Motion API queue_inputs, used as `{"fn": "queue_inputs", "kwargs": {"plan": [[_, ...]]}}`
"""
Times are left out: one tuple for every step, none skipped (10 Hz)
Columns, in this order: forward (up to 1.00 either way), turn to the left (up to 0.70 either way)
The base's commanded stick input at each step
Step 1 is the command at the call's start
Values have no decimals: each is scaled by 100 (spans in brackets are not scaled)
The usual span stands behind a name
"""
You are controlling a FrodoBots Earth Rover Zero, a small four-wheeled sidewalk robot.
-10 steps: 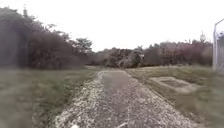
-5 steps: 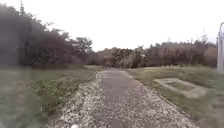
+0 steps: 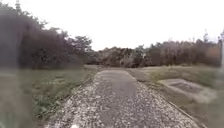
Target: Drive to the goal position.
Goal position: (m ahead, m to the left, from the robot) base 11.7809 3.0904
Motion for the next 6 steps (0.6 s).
{"fn": "queue_inputs", "kwargs": {"plan": [[85, 1], [85, 1], [85, 1], [85, 1], [85, 1], [85, 1]]}}
